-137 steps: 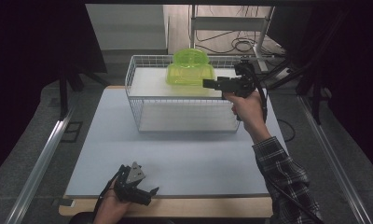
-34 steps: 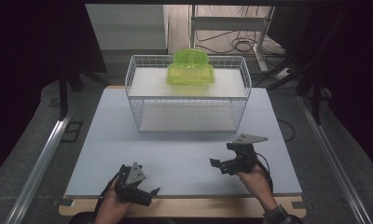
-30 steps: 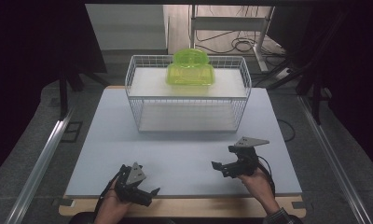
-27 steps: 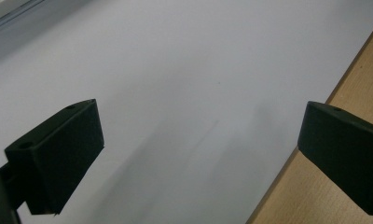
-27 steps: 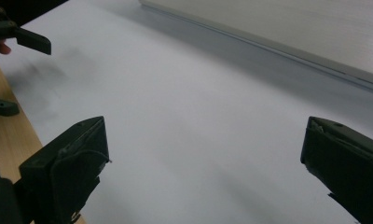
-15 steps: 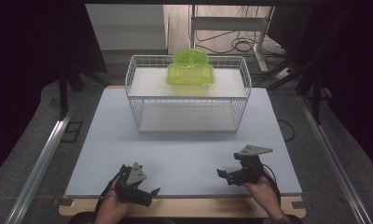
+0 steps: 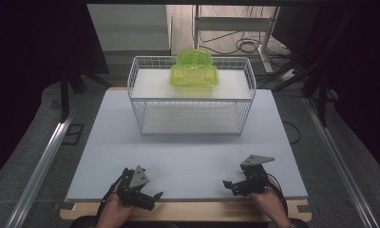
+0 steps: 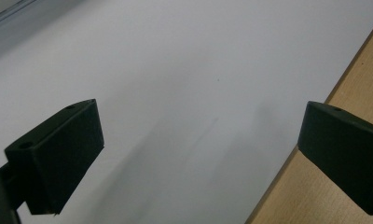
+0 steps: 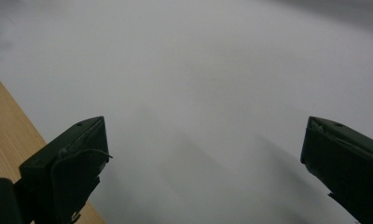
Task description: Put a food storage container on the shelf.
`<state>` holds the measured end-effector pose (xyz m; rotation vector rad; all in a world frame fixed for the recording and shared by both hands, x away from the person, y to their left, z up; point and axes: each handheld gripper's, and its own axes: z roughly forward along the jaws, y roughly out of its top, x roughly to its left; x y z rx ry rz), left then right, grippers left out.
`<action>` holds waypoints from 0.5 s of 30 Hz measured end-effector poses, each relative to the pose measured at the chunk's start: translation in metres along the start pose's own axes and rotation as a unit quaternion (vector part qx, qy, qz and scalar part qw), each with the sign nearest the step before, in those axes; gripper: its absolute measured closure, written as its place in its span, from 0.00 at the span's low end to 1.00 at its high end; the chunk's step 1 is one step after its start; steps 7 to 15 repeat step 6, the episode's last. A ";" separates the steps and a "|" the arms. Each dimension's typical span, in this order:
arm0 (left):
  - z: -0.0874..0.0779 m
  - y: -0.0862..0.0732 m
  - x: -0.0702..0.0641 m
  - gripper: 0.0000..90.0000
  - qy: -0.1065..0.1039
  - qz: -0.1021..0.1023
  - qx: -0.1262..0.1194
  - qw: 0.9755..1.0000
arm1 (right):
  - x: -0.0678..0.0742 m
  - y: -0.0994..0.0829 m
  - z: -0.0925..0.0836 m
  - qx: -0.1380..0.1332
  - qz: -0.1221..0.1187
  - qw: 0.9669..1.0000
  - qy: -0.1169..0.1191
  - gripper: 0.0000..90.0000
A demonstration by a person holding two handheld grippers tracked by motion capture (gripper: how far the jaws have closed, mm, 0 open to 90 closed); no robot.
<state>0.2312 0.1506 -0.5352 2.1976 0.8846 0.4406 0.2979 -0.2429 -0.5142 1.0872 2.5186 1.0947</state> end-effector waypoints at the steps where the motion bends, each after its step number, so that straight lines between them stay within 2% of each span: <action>1: 0.000 0.000 0.000 0.00 0.000 0.000 0.000 1.000 | 0.000 -0.001 0.001 0.006 0.000 1.000 -0.001 0.01; 6: 0.000 0.001 0.000 0.00 0.001 0.001 0.001 1.000 | 0.000 -0.001 0.004 0.017 -0.001 1.000 -0.011 0.01; 15: 0.000 0.001 0.000 0.00 0.001 0.001 0.001 1.000 | 0.000 -0.001 0.004 0.017 -0.001 1.000 -0.011 0.01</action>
